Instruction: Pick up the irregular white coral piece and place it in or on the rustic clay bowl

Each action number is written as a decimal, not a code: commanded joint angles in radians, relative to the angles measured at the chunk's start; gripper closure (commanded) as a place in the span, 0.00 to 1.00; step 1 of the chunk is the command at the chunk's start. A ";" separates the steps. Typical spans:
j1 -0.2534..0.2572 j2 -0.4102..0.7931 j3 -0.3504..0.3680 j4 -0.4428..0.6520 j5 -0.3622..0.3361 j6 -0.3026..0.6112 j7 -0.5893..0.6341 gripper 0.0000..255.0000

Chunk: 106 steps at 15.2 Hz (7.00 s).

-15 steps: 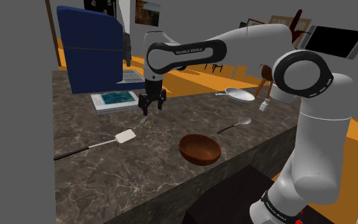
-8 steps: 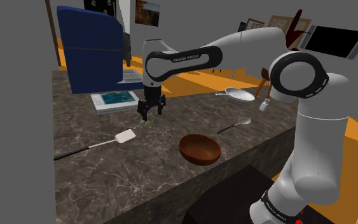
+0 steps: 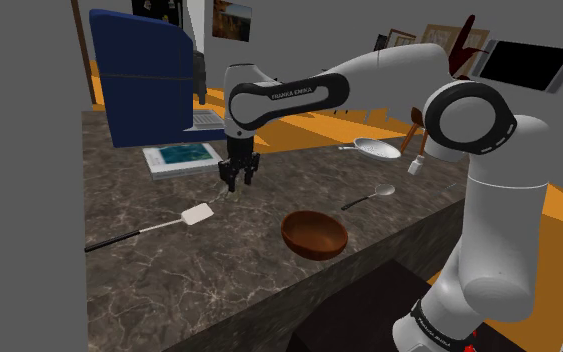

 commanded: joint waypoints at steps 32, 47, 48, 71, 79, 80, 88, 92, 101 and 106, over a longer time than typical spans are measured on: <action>0.004 -0.030 0.004 0.267 0.005 -0.296 0.001 1.00; -0.014 -0.425 0.006 -0.129 0.057 -0.293 -0.015 1.00; -0.015 -0.466 0.005 -0.171 0.062 -0.291 -0.017 1.00; 0.011 -1.024 -0.009 -0.724 0.123 -0.293 -0.038 1.00; 0.014 -1.027 -0.002 -0.834 0.129 -0.187 -0.042 1.00; 0.014 -1.026 -0.001 -0.847 0.130 -0.173 -0.042 1.00; 0.016 -1.020 0.003 -0.899 0.134 -0.116 -0.044 1.00; 0.016 -1.020 0.003 -0.899 0.134 -0.116 -0.044 1.00; 0.011 -1.012 -0.004 -0.793 0.126 -0.213 -0.042 0.00; 0.010 -1.008 -0.006 -0.764 0.124 -0.238 -0.041 0.00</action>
